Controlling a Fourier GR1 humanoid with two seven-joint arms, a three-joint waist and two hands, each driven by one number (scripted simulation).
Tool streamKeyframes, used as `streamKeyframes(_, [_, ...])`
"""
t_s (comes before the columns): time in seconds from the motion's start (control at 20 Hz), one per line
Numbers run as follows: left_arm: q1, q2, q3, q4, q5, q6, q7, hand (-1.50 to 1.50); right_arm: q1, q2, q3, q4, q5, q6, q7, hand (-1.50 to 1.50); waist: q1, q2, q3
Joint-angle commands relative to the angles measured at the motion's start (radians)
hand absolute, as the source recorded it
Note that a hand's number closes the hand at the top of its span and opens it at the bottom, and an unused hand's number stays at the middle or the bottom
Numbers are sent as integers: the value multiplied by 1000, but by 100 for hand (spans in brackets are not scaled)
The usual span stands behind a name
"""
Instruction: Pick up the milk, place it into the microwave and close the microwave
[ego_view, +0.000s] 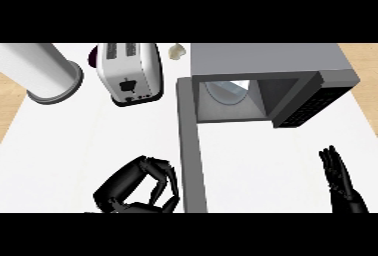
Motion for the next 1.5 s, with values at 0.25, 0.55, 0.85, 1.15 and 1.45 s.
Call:
streamKeyframes(0.25, [-255, -7, -288, 484, -18, 244, -159, 150, 155, -51, -43, -184, -99, 103, -16, -150, -1, 6, 0])
streamKeyframes(0.55, [-393, -7, -518, 658, 153, 407, -212, 150, 190, -77, -72, -297, -179, 163, 31, -150, -17, 9, -1])
streamKeyframes(0.85, [-440, -7, -690, 668, 259, 717, -175, 150, 162, -123, -102, -336, -230, 215, 3, -150, -60, 14, -2])
streamKeyframes(1.15, [-534, -7, -677, 687, 384, 842, -203, 150, 147, -129, -62, -429, -266, 245, 63, -150, -105, 26, -5])
streamKeyframes(1.45, [-560, -7, -645, 629, 512, 951, -305, 150, 122, -174, -70, -481, -328, 282, 123, -150, -139, 39, -12])
